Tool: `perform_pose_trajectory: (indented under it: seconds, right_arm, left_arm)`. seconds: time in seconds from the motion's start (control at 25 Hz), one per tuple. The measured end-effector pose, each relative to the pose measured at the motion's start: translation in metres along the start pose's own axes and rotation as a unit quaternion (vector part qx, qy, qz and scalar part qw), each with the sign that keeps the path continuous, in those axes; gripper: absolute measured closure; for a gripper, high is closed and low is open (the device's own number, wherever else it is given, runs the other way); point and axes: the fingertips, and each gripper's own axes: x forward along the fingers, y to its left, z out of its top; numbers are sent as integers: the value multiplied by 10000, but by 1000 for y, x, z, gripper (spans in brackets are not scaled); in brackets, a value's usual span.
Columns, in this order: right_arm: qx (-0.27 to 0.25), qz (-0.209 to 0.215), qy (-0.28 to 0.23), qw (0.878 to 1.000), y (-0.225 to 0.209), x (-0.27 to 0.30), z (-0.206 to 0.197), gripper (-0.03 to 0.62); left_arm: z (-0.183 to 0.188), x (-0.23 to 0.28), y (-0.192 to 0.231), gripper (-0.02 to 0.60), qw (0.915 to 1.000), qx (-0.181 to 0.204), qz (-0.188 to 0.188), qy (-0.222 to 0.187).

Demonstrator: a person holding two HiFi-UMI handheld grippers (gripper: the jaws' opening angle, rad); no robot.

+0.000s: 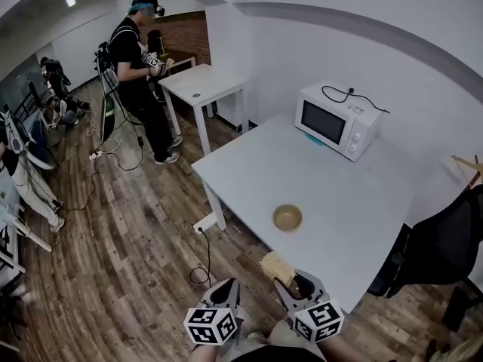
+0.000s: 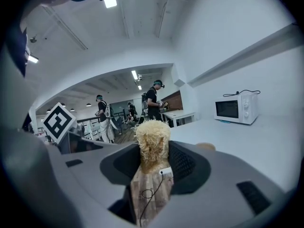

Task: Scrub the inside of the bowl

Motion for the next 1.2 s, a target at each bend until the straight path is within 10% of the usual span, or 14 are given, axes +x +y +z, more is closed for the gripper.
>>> perform_pose_trajectory:
  seconds: [1.2]
  right_arm:
    - [141,-1131,208,9933,-181,95,31,421]
  left_arm:
    - [35,230,6,561,9854,602,-1020,1219]
